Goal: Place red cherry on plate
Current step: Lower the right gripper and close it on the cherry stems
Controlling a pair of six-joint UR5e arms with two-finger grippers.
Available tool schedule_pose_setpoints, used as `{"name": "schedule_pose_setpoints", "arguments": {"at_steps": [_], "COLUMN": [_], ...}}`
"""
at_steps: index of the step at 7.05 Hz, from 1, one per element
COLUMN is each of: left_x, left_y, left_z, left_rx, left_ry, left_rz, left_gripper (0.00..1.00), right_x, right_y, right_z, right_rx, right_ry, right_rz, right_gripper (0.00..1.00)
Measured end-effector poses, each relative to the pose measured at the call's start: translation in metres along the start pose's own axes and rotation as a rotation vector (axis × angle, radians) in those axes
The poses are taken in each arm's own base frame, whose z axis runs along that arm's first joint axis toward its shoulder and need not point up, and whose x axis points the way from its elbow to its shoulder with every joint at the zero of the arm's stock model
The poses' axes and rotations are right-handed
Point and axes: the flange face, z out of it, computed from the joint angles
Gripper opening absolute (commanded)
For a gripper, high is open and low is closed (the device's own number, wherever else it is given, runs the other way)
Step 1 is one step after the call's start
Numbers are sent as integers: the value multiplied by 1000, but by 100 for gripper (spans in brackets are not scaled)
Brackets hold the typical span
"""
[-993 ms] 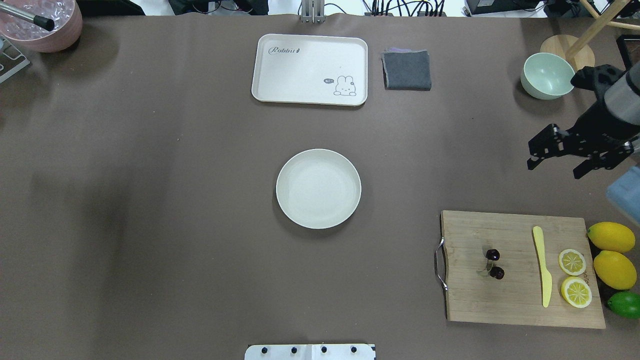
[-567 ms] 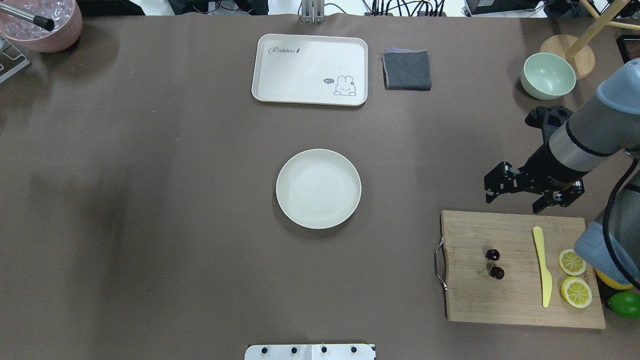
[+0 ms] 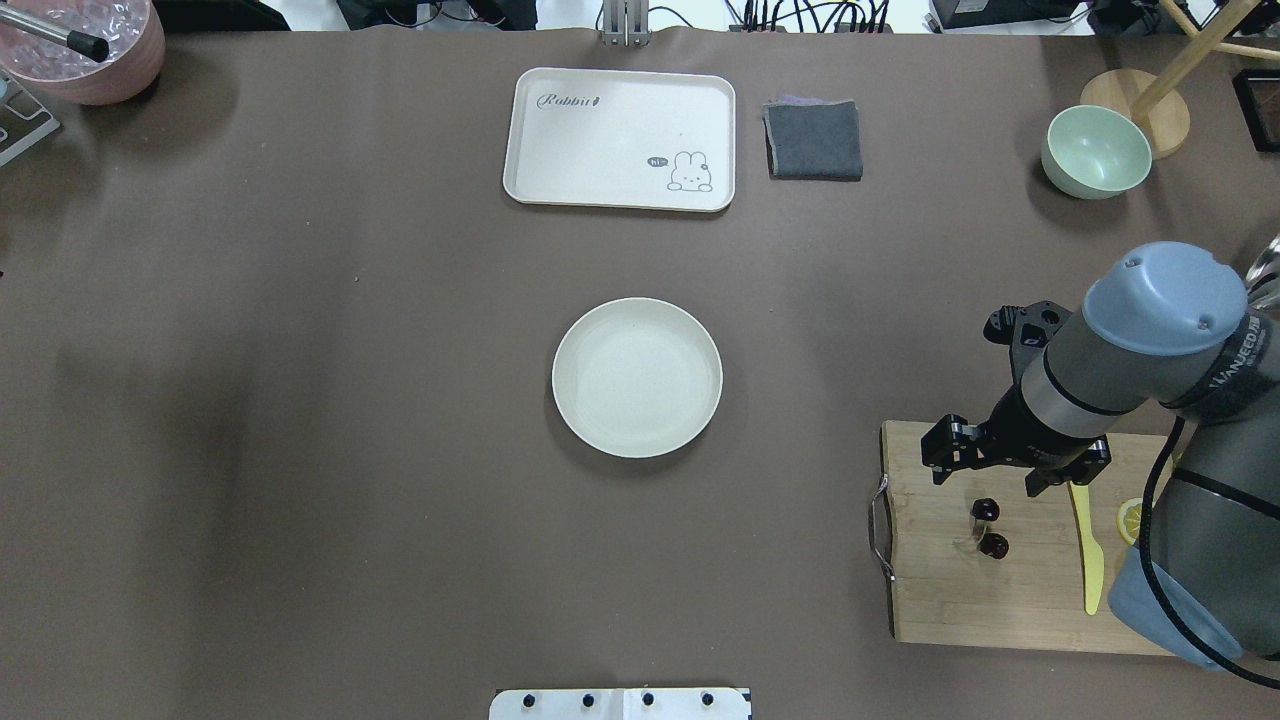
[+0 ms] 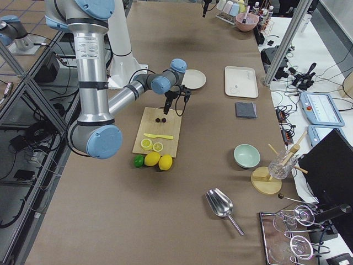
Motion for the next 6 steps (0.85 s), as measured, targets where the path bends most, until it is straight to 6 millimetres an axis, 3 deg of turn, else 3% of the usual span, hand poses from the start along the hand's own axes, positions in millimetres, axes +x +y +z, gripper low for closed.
{"name": "schedule_pose_setpoints", "arguments": {"at_steps": [3,6], "left_x": [1,1], "left_y": [0,0], "left_z": [0,1], "left_rx": [0,-1], "left_ry": [0,0], "left_rz": [2,3], "left_gripper": [98,98], "right_x": [33,33], "right_y": [-4,-6], "right_z": [35,44], "right_rx": [15,17], "right_ry": [-15,-23], "right_rz": [-82,-94], "right_gripper": [100,99]}}
